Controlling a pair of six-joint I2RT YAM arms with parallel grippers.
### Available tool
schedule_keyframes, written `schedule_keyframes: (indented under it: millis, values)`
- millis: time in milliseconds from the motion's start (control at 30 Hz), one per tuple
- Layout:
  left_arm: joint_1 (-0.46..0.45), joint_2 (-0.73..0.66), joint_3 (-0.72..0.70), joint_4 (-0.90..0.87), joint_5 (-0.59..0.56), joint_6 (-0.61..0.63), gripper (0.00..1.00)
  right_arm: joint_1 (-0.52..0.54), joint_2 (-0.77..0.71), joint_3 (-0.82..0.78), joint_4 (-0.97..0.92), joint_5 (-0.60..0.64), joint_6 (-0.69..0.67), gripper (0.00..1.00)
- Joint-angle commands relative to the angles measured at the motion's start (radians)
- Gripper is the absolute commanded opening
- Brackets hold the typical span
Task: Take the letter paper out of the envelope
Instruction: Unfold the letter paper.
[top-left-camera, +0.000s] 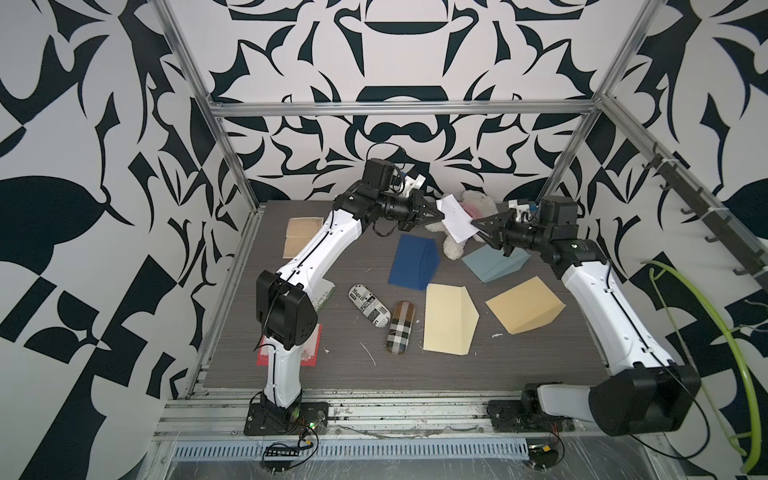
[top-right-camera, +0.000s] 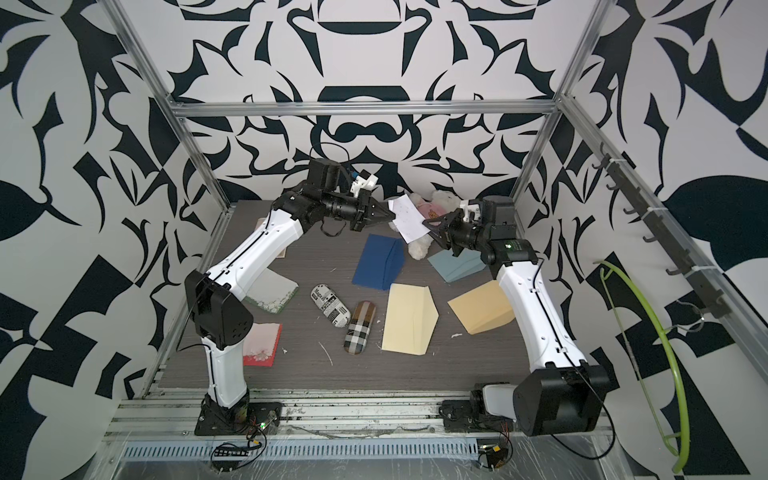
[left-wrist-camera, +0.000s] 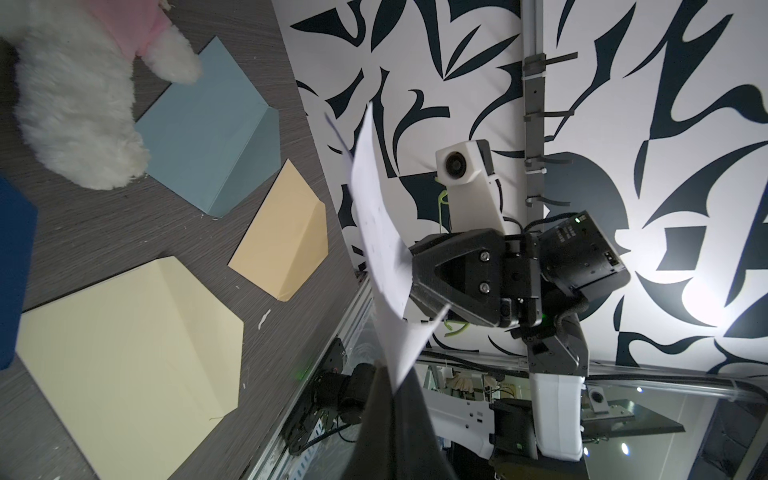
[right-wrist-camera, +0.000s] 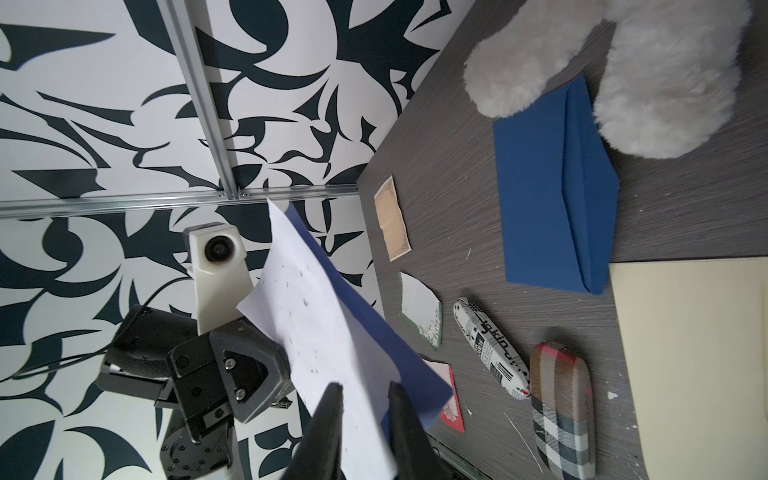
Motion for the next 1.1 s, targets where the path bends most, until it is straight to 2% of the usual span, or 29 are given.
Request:
schedule_keyframes:
  millis: [0, 200, 667, 800, 900, 967, 1000, 1067]
  values:
    - [-0.002, -0.016, -0.027, 0.058, 0.018, -0.030, 0.00, -0.004, -0.028, -0.007, 0.131, -0.033, 0.065, 0.23]
    - [-0.002, -0.024, -0.056, 0.124, 0.018, -0.077, 0.00, -0.002, -0.033, -0.028, 0.192, -0.040, 0.117, 0.22]
    - [-0.007, -0.034, -0.078, 0.209, 0.024, -0.141, 0.00, 0.034, -0.007, -0.018, 0.192, -0.022, 0.107, 0.22]
    - [-0.009, -0.033, -0.086, 0.216, 0.024, -0.146, 0.00, 0.041, 0.002, -0.015, 0.212, -0.012, 0.116, 0.15]
    - [-0.009, -0.033, -0.087, 0.220, 0.022, -0.152, 0.00, 0.047, 0.006, -0.007, 0.182, -0.001, 0.083, 0.00]
    - [-0.008, -0.035, -0.085, 0.219, 0.015, -0.158, 0.00, 0.048, 0.003, 0.017, 0.105, 0.026, 0.007, 0.00]
    - [-0.008, -0.037, -0.085, 0.217, 0.008, -0.163, 0.09, 0.049, 0.004, 0.036, 0.052, 0.046, -0.056, 0.00]
    - [-0.007, -0.039, -0.074, 0.192, -0.022, -0.176, 0.33, 0.049, 0.005, 0.078, -0.049, 0.094, -0.195, 0.00]
